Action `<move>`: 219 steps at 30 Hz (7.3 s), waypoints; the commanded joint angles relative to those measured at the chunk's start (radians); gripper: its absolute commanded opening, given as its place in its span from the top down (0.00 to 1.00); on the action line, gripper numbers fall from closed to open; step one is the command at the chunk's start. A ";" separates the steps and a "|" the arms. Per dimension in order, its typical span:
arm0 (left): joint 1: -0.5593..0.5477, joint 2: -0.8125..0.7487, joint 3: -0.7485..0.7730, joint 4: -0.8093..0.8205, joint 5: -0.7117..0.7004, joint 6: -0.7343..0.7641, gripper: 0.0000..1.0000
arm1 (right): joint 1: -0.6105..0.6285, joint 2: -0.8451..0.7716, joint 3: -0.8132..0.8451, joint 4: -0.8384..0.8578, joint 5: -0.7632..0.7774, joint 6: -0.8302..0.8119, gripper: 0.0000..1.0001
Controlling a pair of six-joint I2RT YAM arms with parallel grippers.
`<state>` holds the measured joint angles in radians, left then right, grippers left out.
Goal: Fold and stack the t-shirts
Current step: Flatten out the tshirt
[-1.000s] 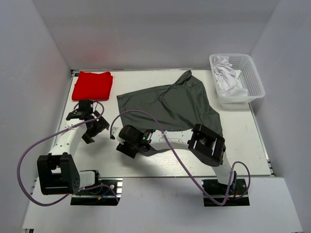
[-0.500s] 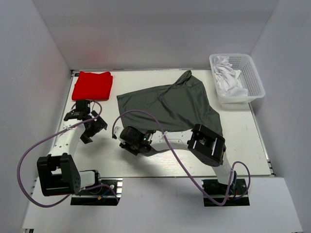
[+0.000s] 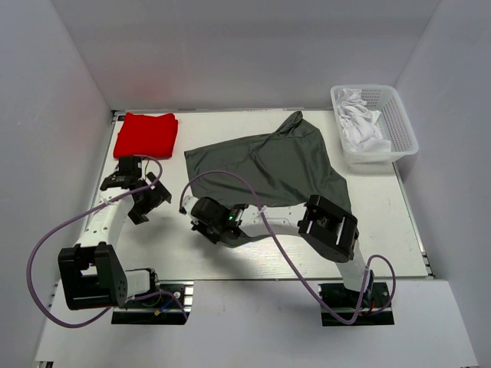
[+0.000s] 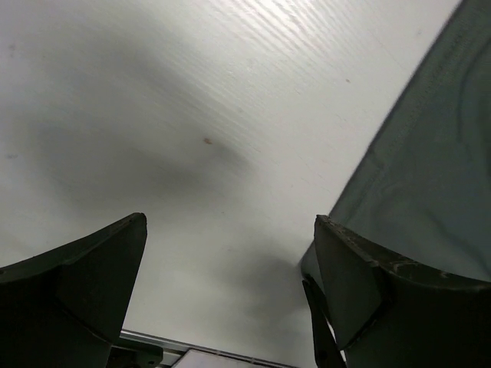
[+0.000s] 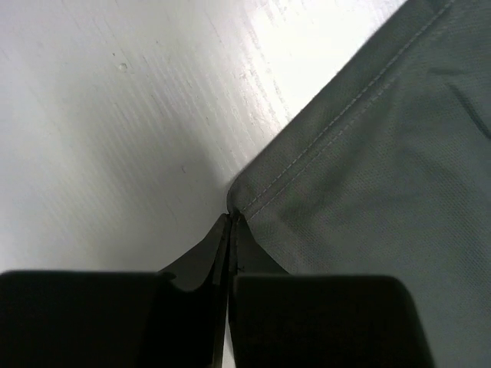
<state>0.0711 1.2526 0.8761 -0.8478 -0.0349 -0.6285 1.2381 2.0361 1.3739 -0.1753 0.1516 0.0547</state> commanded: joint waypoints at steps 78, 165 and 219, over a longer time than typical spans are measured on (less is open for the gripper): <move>-0.677 0.194 0.040 0.319 0.467 0.365 0.98 | -0.420 -0.340 -0.312 0.111 -0.465 0.254 1.00; -0.669 0.300 -0.051 0.512 0.604 0.363 0.65 | -0.565 -0.546 -0.274 -0.125 -0.067 0.335 0.11; -0.659 -0.216 -0.178 0.168 0.135 -0.201 1.00 | -0.913 -1.048 -0.757 -0.825 0.337 1.062 0.24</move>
<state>-0.5911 1.0622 0.6704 -0.6769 0.1436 -0.8135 0.3416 1.0195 0.6300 -0.9630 0.3805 1.0290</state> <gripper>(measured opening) 0.009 0.746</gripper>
